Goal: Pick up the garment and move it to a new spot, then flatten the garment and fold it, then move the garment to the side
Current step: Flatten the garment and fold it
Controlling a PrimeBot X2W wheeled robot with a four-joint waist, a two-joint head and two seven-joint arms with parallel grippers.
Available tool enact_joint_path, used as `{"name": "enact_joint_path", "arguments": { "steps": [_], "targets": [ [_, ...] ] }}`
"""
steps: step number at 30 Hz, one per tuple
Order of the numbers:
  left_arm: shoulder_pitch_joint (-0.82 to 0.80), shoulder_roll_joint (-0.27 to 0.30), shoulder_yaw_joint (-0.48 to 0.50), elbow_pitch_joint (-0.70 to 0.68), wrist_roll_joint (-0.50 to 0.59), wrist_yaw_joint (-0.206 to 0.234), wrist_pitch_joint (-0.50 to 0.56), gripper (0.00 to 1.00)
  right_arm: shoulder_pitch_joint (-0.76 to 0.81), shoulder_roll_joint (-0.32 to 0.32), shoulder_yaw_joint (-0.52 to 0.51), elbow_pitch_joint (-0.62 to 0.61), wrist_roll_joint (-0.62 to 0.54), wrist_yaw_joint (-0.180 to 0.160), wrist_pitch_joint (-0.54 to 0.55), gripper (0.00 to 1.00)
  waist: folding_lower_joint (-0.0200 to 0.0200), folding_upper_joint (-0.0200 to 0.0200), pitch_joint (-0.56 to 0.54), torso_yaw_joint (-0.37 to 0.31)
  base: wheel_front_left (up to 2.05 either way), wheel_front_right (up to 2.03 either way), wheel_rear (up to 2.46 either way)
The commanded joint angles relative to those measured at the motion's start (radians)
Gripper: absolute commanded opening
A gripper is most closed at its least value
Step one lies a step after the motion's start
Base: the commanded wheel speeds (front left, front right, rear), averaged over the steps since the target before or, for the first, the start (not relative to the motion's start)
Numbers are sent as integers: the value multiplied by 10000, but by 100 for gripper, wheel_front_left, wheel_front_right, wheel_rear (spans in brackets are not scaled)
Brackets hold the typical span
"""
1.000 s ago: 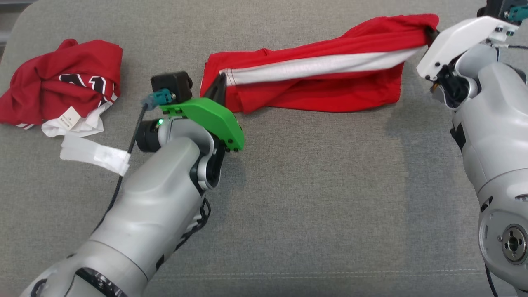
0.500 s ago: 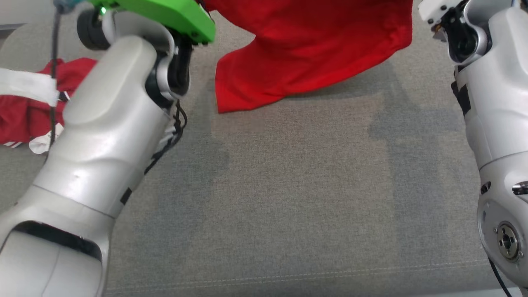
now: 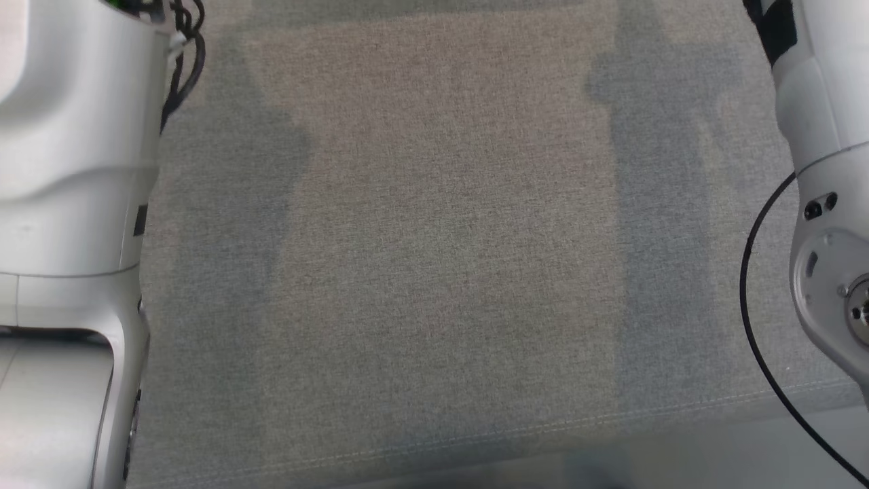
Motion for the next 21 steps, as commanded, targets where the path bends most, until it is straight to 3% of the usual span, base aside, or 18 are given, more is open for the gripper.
{"name": "enact_joint_path", "arguments": {
  "steps": [1,5,10,15,21],
  "targets": [
    [-428,130,378,-217,347,-8,-121,0,-190,-247,-175,96,-71,-66,-239,0,-2,0,653,-287,0,0,0],
    [-490,-244,938,-804,1332,-467,-107,0,-645,-185,442,195,323,-62,-585,0,-2,0,1126,-81,0,0,0],
    [271,-572,1256,-1113,1991,-1117,-86,0,-24,-169,1812,-424,325,-45,-705,0,-2,0,1457,179,0,0,0],
    [1540,-664,1596,-1774,1791,-1476,-85,0,1006,-425,3079,-1024,720,-43,-588,0,-2,0,1358,483,0,0,0],
    [4006,-656,1566,-3558,788,-1463,-88,0,2661,-1315,4696,-2196,1986,-45,774,0,-2,0,654,681,0,0,0]
  ]
}}
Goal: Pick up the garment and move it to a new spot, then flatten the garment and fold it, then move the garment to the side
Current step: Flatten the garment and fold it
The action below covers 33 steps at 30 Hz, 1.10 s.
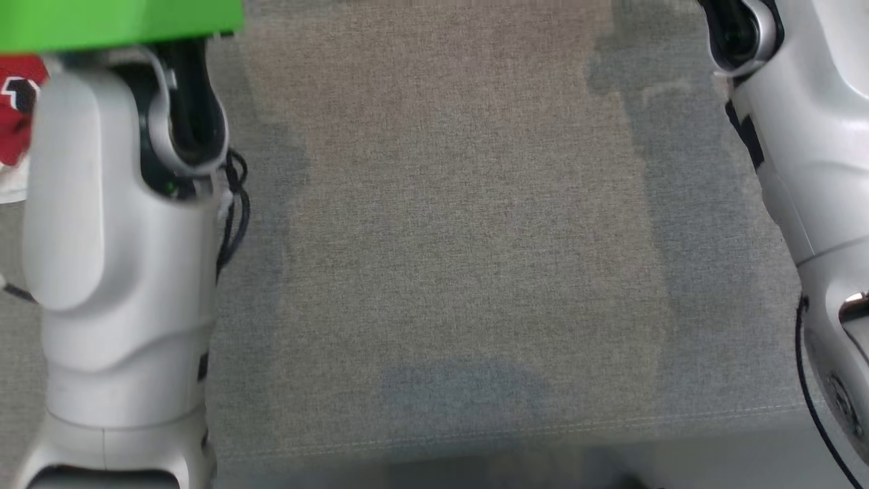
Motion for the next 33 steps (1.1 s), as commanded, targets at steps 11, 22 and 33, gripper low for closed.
{"name": "enact_joint_path", "arguments": {
  "steps": [11,22,33],
  "targets": [
    [4596,59,-951,-1904,-569,327,-54,0,3271,-2096,1413,-2215,1552,-32,3409,0,-1,0,-2244,274,0,0,0],
    [7870,120,-1165,-2212,-323,744,-37,0,5807,-2815,1189,-4179,1043,-32,6431,0,-1,0,-3970,264,0,0,0],
    [10074,356,-1530,-2794,-141,1339,263,0,8644,-2518,-526,-6814,-364,-32,9432,0,-1,0,-4899,271,0,0,0]
  ]
}}
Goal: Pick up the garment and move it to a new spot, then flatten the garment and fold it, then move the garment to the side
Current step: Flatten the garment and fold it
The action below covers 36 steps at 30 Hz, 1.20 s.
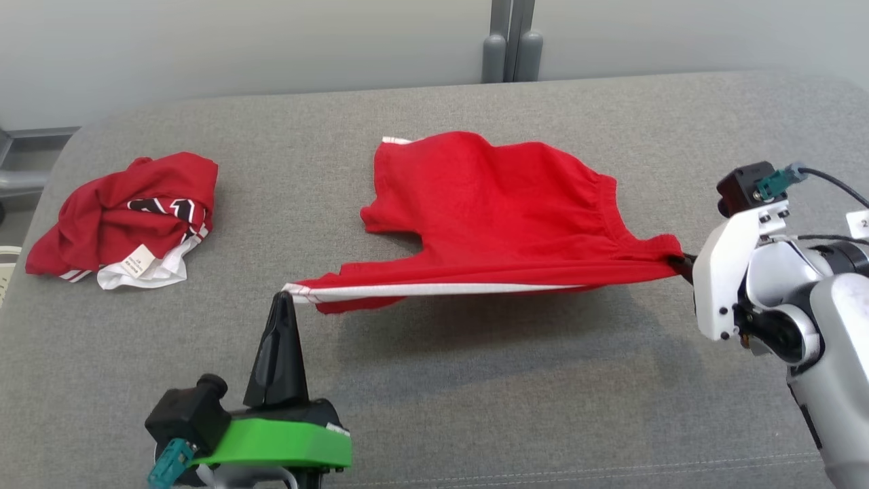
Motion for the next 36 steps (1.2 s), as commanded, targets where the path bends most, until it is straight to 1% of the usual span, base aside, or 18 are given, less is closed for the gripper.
{"name": "enact_joint_path", "arguments": {
  "steps": [1,5,7,8,10,11,14,17,22,28,36],
  "targets": [
    [311,210,58,-149,157,182,55,0,531,-59,-320,-394,-245,-41,284,0,1,0,-292,-10,0,0,0],
    [654,449,-35,-409,273,283,276,0,1571,520,-973,-1260,-527,-40,593,0,1,0,-372,-45,0,0,0],
    [468,574,-97,-450,382,194,333,0,1859,983,-1402,-1549,-574,-35,439,0,1,0,-367,-76,0,0,0],
    [70,693,-192,-327,496,65,448,0,2028,1511,-1744,-1703,-639,-32,262,0,1,0,-306,-131,0,0,0],
    [-441,781,-314,-2,636,-103,593,0,2048,2008,-2002,-1739,-732,-32,96,0,1,0,-203,-187,0,0,0],
    [-441,781,-314,-2,636,-103,593,0,2048,2008,-2002,-1739,-732,-32,96,0,1,0,-203,-187,0,0,0],
    [-1492,741,-440,669,808,-298,685,0,1665,2595,-2391,-1585,-911,-31,-260,0,1,0,39,-287,0,0,0],
    [-2675,583,-545,1618,912,-488,692,0,1269,3003,-2752,-1225,-917,-29,-585,0,1,0,329,-390,0,0,0],
    [-4572,307,-541,3346,949,-702,444,0,356,3211,-3014,-376,-592,-29,-1221,0,1,0,918,-672,0,0,0],
    [-6494,186,-510,5234,1044,-984,152,0,-811,3217,-2527,1059,149,-28,-2330,0,1,0,1659,-1121,0,0,0],
    [-8363,222,-495,7345,1264,-1187,-64,0,-2155,3222,-2033,2383,656,-28,-3463,0,1,0,2376,-1623,0,0,0]
  ]
}}
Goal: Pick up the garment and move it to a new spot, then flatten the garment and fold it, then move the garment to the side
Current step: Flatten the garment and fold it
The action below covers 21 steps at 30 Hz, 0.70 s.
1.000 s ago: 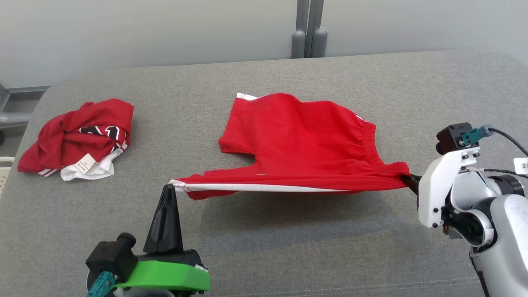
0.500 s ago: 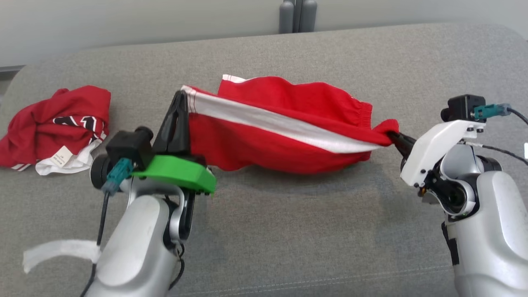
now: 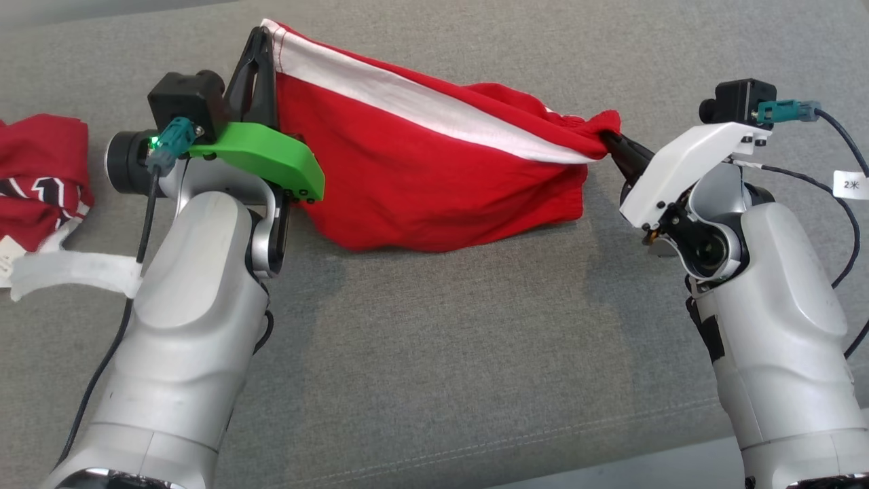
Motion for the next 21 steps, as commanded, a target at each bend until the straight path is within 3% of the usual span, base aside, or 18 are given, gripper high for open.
{"name": "enact_joint_path", "arguments": {
  "steps": [1,14,21],
  "targets": [
    [-281,35,-4,205,77,-58,-66,0,-201,-8,29,141,31,-10,-160,0,0,0,405,-383,0,0,0],
    [-1933,54,-18,2033,398,13,-266,0,-1640,-5,664,1685,1081,-9,-1601,0,0,0,977,-863,0,0,0],
    [-2637,316,-56,2700,782,409,-269,0,-2338,-9,1148,2605,1348,-10,-2132,0,0,0,1307,-998,0,0,0]
  ]
}}
